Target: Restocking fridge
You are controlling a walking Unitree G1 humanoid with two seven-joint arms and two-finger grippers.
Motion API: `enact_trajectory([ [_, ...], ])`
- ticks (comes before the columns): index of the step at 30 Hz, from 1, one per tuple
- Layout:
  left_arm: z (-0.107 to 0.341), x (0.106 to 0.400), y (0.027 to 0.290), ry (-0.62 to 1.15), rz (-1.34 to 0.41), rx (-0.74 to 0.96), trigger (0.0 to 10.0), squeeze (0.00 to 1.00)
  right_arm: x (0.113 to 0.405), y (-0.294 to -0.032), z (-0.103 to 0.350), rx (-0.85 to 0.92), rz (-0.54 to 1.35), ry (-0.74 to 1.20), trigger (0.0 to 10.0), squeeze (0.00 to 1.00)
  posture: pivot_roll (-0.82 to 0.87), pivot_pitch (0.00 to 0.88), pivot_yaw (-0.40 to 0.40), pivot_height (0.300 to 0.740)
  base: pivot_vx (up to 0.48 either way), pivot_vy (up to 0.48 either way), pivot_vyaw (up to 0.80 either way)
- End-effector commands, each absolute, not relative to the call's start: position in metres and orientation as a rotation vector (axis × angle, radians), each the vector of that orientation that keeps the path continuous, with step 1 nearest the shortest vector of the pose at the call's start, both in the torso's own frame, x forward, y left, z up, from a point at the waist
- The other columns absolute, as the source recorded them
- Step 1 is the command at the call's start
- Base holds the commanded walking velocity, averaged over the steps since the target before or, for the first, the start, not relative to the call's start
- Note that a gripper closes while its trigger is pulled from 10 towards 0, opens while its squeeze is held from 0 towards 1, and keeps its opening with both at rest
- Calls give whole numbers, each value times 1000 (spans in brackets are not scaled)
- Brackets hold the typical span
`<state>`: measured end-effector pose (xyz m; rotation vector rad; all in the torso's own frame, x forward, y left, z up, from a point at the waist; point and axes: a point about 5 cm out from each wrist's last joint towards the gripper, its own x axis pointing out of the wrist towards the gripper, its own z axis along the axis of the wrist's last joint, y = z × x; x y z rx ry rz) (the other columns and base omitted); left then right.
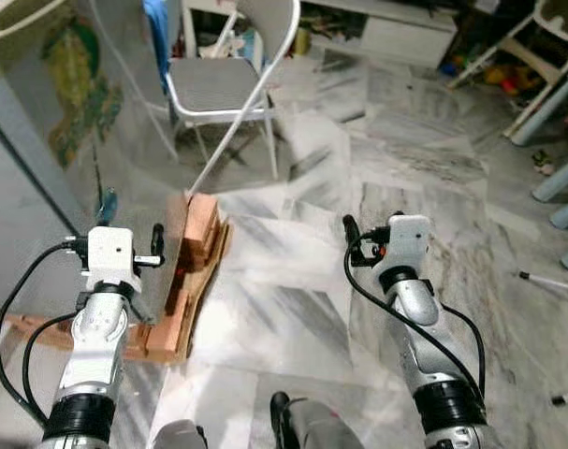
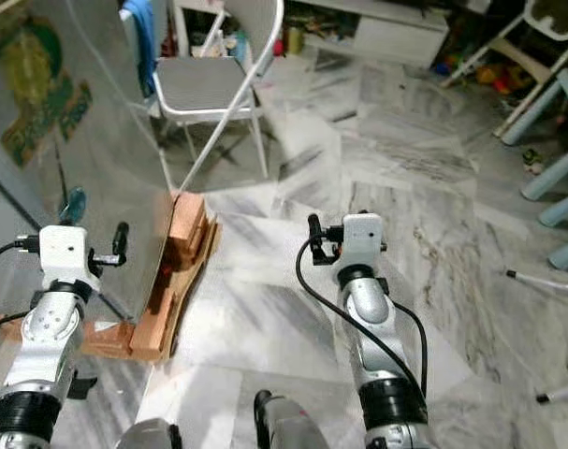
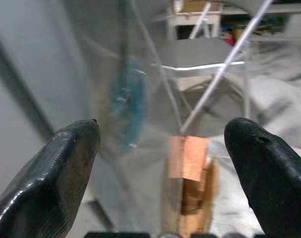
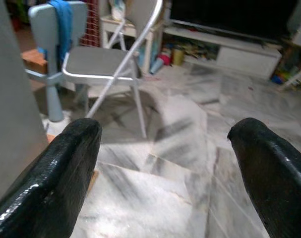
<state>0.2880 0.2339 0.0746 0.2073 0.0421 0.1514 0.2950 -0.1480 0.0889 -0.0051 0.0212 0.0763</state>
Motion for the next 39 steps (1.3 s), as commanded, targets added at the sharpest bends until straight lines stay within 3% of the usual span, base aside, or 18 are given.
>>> enact_trajectory([
  [1,77,291,232,24,150,199,10000,0,291,-158,87,-20,56,39,10000,0,49,103,-103,740,0,0,0],
  [6,71,284,225,31,109,203,10000,0,287,-161,86,-25,56,54,10000,0,52,109,-101,740,0,0,0],
  [10,65,278,241,54,209,314,10000,0,286,-159,85,-22,67,63,10000,0,57,125,-108,740,0,0,0],
  [17,75,299,245,32,293,243,10000,0,286,-155,85,-24,86,71,10000,0,52,128,-114,740,0,0,0],
  [25,77,309,238,27,232,232,10000,0,286,-161,86,-28,68,74,10000,0,43,130,-103,740,0,0,0],
  [39,88,323,261,55,349,292,10000,0,283,-163,86,-25,47,77,10000,0,31,124,-94,740,0,0,0],
])
